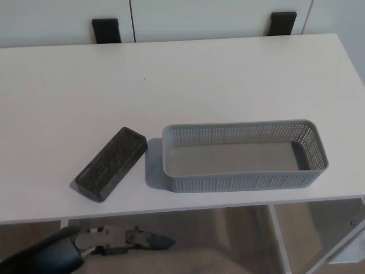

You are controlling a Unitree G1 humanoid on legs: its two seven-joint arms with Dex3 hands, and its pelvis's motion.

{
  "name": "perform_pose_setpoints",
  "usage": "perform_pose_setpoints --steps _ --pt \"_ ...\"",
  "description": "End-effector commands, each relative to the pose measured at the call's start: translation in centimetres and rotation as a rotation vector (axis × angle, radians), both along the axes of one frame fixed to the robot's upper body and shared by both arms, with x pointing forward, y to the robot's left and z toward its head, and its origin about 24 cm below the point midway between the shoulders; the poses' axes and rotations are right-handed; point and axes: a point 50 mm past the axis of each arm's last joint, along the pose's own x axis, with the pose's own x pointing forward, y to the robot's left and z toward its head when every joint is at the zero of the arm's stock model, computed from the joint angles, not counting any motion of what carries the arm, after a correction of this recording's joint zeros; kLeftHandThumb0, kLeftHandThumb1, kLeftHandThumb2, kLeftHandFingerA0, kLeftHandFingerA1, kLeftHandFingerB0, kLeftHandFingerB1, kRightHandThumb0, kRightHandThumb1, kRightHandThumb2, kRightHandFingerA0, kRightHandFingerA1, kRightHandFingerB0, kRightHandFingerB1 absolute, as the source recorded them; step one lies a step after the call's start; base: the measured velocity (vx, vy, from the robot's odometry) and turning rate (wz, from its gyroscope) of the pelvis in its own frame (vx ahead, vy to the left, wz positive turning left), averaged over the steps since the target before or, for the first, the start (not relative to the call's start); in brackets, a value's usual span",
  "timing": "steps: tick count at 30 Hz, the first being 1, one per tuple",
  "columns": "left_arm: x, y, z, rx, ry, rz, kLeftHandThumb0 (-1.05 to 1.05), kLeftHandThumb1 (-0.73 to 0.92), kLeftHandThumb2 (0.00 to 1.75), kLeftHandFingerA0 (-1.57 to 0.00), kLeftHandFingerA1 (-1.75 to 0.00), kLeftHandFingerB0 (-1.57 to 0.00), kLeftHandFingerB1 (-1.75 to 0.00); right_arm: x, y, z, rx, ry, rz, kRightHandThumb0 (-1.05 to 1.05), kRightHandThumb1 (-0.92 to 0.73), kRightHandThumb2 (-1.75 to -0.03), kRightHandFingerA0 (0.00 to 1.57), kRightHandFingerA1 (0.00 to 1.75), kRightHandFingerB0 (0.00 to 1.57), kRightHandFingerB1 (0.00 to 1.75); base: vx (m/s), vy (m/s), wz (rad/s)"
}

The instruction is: The robot walks towards a desk on which an eraser is kept on the left hand side and a container is kept on the right hand side. The robot picks up the eraser using its left hand and places it in the container.

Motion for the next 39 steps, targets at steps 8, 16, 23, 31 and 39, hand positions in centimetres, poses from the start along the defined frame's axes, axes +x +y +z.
perform_pose_setpoints --steps 8,16,23,31,39 --pt "12.1 1.4 4.1 0.325 -0.701 0.803 -0.95 0.35 0.74 0.00 0.00 0.00 0.00 2.9 -0.6 1.2 -0.108 -0.063 0.073 -0.32 -0.62 -0.58 0.57 0.63 0.31 0.41 0.00 -0.001 0.01" --pt "14.2 3.5 -0.1 0.500 -0.601 0.910 -0.83 0.26 0.64 0.00 0.00 0.00 -0.08 2.7 -0.7 1.2 -0.108 -0.049 0.087 -0.31 -0.64 -0.58 0.60 0.61 0.33 0.42 0.00 0.000 0.00" --pt "14.4 4.1 -2.0 0.583 -0.542 0.946 -0.79 0.26 0.63 0.00 0.00 -0.05 -0.07 2.3 -0.7 1.1 -0.119 -0.026 0.111 -0.31 -0.63 -0.58 0.59 0.62 0.32 0.41 0.00 0.000 0.00" --pt "14.2 3.7 -4.2 0.687 -0.540 0.943 -0.76 0.25 0.60 0.00 -0.01 -0.05 -0.05 2.1 -0.5 1.0 -0.111 -0.025 0.132 -0.31 -0.63 -0.58 0.59 0.64 0.34 0.42 0.00 0.000 0.00" --pt "14.1 2.8 -6.2 0.734 -0.501 0.946 -0.69 0.26 0.60 0.00 0.00 -0.06 -0.08 2.1 -0.6 1.1 -0.104 -0.007 0.154 -0.30 -0.63 -0.58 0.59 0.61 0.32 0.41 0.00 0.000 0.00"
